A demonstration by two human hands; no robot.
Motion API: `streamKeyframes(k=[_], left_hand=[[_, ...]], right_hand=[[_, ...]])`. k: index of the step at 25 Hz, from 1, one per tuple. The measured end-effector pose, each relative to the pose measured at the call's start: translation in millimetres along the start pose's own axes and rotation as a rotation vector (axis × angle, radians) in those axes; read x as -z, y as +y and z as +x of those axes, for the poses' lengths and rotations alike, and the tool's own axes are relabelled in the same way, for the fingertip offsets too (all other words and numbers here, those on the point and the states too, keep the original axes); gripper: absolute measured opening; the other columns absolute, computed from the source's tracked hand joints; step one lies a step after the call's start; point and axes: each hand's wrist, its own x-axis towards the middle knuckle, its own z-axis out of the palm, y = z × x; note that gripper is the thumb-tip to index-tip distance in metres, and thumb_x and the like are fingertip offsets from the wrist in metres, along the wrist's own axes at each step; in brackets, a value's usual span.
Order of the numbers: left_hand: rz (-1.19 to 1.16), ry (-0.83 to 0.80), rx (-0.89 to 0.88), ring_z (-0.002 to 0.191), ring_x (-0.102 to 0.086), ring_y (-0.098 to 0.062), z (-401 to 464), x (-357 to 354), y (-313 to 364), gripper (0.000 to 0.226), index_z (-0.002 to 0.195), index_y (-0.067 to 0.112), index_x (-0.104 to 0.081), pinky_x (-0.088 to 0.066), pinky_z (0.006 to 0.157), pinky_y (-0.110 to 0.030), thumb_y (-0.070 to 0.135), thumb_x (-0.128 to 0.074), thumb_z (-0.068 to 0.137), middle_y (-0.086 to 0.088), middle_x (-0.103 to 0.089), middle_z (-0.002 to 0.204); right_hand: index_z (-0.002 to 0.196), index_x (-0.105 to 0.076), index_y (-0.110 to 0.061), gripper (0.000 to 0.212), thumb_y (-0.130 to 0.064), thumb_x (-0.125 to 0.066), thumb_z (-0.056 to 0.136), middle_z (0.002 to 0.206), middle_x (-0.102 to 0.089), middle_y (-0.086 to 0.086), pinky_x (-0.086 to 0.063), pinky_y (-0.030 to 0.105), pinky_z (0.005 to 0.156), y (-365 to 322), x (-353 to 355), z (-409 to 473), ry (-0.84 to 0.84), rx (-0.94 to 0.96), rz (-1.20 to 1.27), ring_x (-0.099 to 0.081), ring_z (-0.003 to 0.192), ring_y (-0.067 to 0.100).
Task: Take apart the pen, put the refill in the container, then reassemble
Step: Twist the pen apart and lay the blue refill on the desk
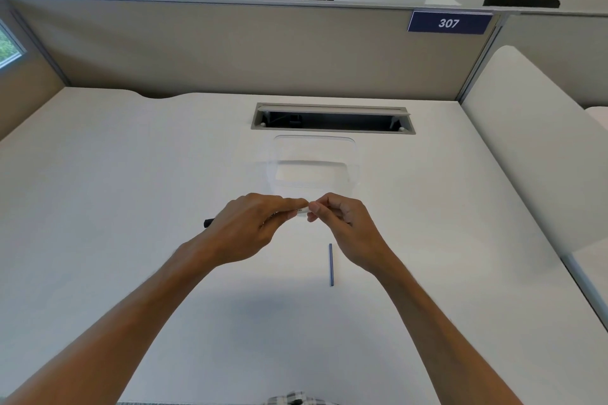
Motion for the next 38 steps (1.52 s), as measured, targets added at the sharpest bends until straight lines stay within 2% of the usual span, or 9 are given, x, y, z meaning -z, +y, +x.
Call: streamKeyframes(k=[5, 11, 14, 18, 22, 26, 32, 35, 38], left_hand=[[0.001, -0.014, -0.008, 0.07, -0.053, -0.012, -2.0, 1.3, -3.0, 0.035, 0.128, 0.044, -0.055, -0.049, 0.062, -0.04, 0.044, -0.034, 0.099, 0.014, -0.065, 0.082], [-0.013, 0.007, 0.005, 0.071, -0.054, -0.01, -6.6, -1.4, -4.8, 0.036, 0.13, 0.04, -0.057, -0.05, 0.064, -0.04, 0.039, -0.037, 0.099, 0.016, -0.066, 0.083], [-0.011, 0.019, -0.015, 0.072, -0.055, -0.012, -6.4, -1.1, -0.4, 0.038, 0.129, 0.037, -0.058, -0.05, 0.064, -0.041, 0.039, -0.035, 0.099, 0.013, -0.066, 0.086], [0.019, 0.049, -0.064, 0.072, -0.052, -0.011, -4.5, -2.5, 7.5, 0.036, 0.124, 0.028, -0.06, -0.048, 0.06, -0.036, 0.034, -0.034, 0.099, 0.015, -0.057, 0.09], [0.026, 0.08, -0.069, 0.068, -0.049, -0.011, -2.3, -6.6, 14.5, 0.033, 0.121, 0.024, -0.06, -0.041, 0.057, -0.028, 0.03, -0.035, 0.1, 0.018, -0.049, 0.087], [-0.014, 0.067, -0.047, 0.07, -0.05, -0.011, -2.2, -6.4, 18.0, 0.032, 0.121, 0.031, -0.059, -0.041, 0.059, -0.028, 0.032, -0.035, 0.099, 0.016, -0.054, 0.084], [-0.087, 0.041, -0.061, 0.082, -0.061, -0.001, -1.2, 2.7, 20.0, 0.03, 0.12, 0.037, -0.061, -0.051, 0.071, -0.03, 0.049, -0.045, 0.098, 0.022, -0.07, 0.101], [-0.083, 0.034, -0.077, 0.068, -0.059, -0.014, 1.0, 5.6, 17.6, 0.034, 0.117, 0.037, -0.061, -0.05, 0.065, -0.039, 0.053, -0.039, 0.097, 0.007, -0.072, 0.082], [-0.126, -0.01, -0.07, 0.058, -0.051, -0.016, 2.1, 6.9, 17.3, 0.031, 0.114, 0.036, -0.063, -0.045, 0.059, -0.032, 0.05, -0.04, 0.099, 0.005, -0.063, 0.065]], right_hand=[[0.089, -0.074, -0.019, 0.019, -0.032, -0.062, 0.096, 0.084, -0.076, -0.002, -0.051, 0.051, 0.09, -3.9, 1.0, -1.5, -0.023, -0.031, -0.004, -0.069, 0.091, 0.024], [0.065, -0.064, -0.011, 0.053, -0.05, -0.048, 0.099, 0.062, -0.064, -0.005, -0.041, 0.026, 0.065, -8.9, -4.7, -6.3, 0.049, -0.067, -0.063, -0.055, 0.058, 0.004], [0.055, -0.052, -0.015, 0.059, -0.051, -0.043, 0.101, 0.053, -0.054, -0.004, -0.038, 0.027, 0.059, -8.4, -11.7, -5.1, 0.077, -0.049, -0.082, -0.046, 0.049, 0.006], [0.061, -0.051, -0.005, 0.068, -0.061, -0.04, 0.096, 0.051, -0.048, 0.011, -0.043, 0.046, 0.059, -8.2, -23.4, -2.6, 0.139, -0.018, -0.039, -0.047, 0.052, 0.015], [0.061, -0.055, -0.001, 0.077, -0.071, -0.038, 0.088, 0.06, -0.044, 0.032, -0.033, 0.039, 0.055, -9.6, -28.6, -2.3, 0.215, -0.013, 0.004, -0.036, 0.054, 0.021], [0.057, -0.045, 0.001, 0.077, -0.067, -0.039, 0.092, 0.052, -0.038, 0.024, -0.032, 0.039, 0.053, -8.6, -28.0, 2.2, 0.23, -0.014, -0.043, -0.034, 0.051, 0.022], [0.05, -0.031, -0.014, 0.059, -0.029, -0.046, 0.105, 0.046, -0.025, -0.001, -0.021, 0.031, 0.049, -11.4, -24.9, 2.5, 0.21, 0.099, -0.012, -0.024, 0.047, 0.014], [0.052, -0.026, -0.015, 0.058, -0.026, -0.046, 0.104, 0.047, -0.021, -0.005, -0.019, 0.029, 0.049, -11.7, -26.2, 2.6, 0.211, 0.155, -0.022, -0.021, 0.047, 0.011], [0.051, -0.025, -0.019, 0.056, -0.027, -0.044, 0.104, 0.047, -0.021, -0.01, -0.019, 0.025, 0.049, -11.6, -27.1, 3.7, 0.227, 0.232, -0.042, -0.021, 0.047, 0.01]])
